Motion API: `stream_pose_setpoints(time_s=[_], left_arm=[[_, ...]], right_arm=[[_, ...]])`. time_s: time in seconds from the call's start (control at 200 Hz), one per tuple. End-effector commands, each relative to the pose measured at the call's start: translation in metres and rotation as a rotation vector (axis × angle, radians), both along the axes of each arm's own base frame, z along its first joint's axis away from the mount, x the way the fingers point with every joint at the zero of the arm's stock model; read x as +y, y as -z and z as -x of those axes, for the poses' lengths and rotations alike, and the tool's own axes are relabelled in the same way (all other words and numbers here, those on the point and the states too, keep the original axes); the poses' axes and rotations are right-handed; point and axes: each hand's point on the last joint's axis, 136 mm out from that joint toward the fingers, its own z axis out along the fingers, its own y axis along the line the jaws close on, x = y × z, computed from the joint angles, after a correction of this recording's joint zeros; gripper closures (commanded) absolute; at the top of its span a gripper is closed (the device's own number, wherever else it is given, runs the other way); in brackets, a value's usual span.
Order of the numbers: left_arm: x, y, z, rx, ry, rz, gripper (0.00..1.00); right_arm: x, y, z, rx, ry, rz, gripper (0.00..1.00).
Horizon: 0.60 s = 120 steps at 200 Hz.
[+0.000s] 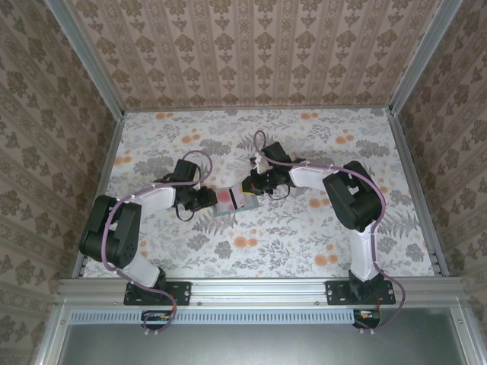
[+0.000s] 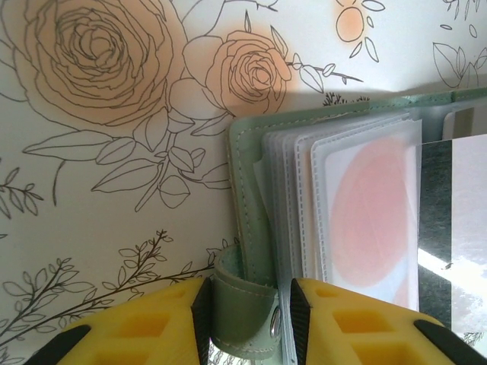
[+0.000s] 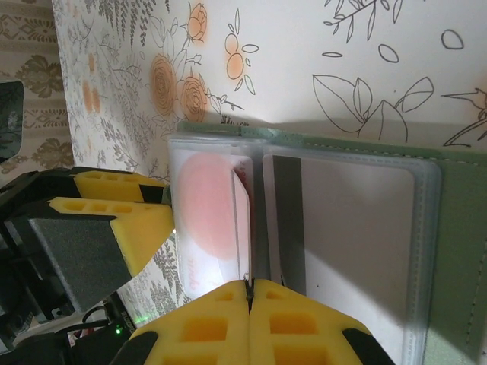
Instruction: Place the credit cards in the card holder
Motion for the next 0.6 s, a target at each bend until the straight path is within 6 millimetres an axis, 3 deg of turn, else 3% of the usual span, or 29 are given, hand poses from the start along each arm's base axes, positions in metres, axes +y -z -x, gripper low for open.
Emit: stream_pose_setpoints(time_s=[0.0, 0.595], left_arm=[[-0.0007, 0.005, 0.0044, 0.021, -0.002, -0.004, 0.65], [-0.0021, 0.0074, 0.0051, 0.025, 0.0, -0.001, 0.67]], right_arm=[[0.0001, 0.008, -0.0046, 0.005, 0.001, 0.02, 0.97], [0.0022, 0.0121, -0.0093, 0.006, 0.021, 0.016, 0.97]])
